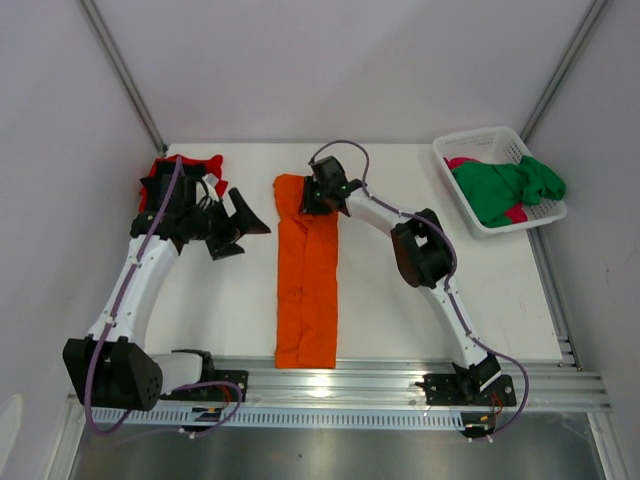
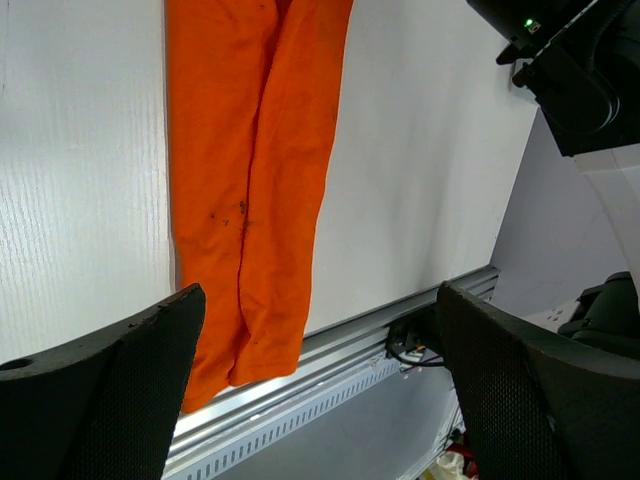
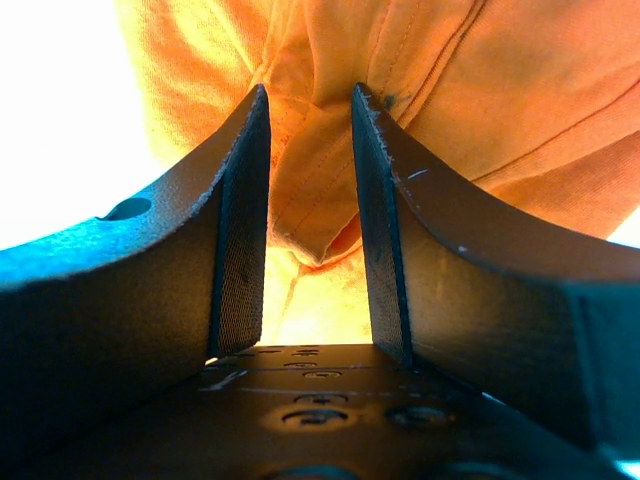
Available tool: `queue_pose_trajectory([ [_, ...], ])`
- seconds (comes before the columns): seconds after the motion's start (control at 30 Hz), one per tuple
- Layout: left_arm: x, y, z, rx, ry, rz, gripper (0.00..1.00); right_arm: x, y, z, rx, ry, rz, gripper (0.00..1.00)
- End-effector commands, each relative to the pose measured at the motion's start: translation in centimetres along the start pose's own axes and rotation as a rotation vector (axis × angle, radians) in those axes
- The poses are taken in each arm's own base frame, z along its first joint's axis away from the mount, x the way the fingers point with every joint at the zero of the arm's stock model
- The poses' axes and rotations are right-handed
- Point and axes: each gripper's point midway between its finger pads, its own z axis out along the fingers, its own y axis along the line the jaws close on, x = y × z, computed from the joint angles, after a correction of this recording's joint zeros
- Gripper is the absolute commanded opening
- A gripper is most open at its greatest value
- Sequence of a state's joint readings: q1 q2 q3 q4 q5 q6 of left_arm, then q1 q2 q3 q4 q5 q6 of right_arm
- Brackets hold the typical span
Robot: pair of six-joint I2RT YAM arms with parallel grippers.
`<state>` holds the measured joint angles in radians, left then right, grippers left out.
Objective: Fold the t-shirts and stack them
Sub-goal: Rotate the tshirt 90 degrees
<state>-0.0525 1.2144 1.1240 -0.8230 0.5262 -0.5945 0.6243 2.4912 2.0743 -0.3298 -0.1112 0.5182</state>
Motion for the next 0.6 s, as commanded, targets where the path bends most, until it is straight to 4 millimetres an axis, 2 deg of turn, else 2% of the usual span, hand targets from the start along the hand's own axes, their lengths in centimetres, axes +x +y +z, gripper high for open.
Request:
queue_pose_trajectory([
  [0.0,-0.4,-0.6,-0.8,0.026,-0.044,0.025,0.99,0.5,-2.3,-0.6,0.089,0.013,-0.010,0.38],
  [0.07,-0.4,-0.6,-0.8,0.027,-0.045,0.025,1.00,-0.9,-2.1,-1.3,0.090,-0.043,-0.016,0.38],
  [0.1,-0.4,-0.7,-0.9,0.032,-0.047,0.032,1.00,-0.5,-2.4,-1.6,0.096,-0.045,-0.019,0.38],
  [0.13,-0.4,-0.6,-0.6,0.036,-0.048,0.035,0.99,-2.7,-1.1,-3.2,0.062,-0.114,-0.031,0.38],
  [0.17,-0.4,-0.6,-0.7,0.043,-0.055,0.040,0.99,-3.4,-0.6,-4.0,0.053,-0.142,-0.038,0.38],
  [0.2,-0.4,-0.7,-0.7,0.050,-0.063,0.048,0.99,-3.2,-0.5,-4.6,0.052,-0.151,-0.046,0.38],
  [0.23,-0.3,-0.5,-0.5,0.051,-0.062,0.048,1.00,-5.6,0.9,-6.9,0.034,-0.234,-0.059,0.38],
  [0.3,-0.1,-0.3,-0.2,0.058,-0.059,0.054,1.00,-6.7,1.2,-8.9,0.045,-0.276,-0.073,0.38],
  [0.33,0.0,-0.3,-0.2,0.064,-0.059,0.057,1.00,-8.1,2.3,-11.1,0.025,-0.319,-0.071,0.39],
  [0.43,0.0,-0.4,0.0,0.086,-0.068,0.071,1.00,-9.0,3.7,-14.5,-0.014,-0.378,-0.090,0.40],
  [0.57,0.1,-0.9,0.5,0.129,-0.056,0.066,0.99,-9.5,3.6,-16.5,-0.023,-0.416,-0.088,0.40],
])
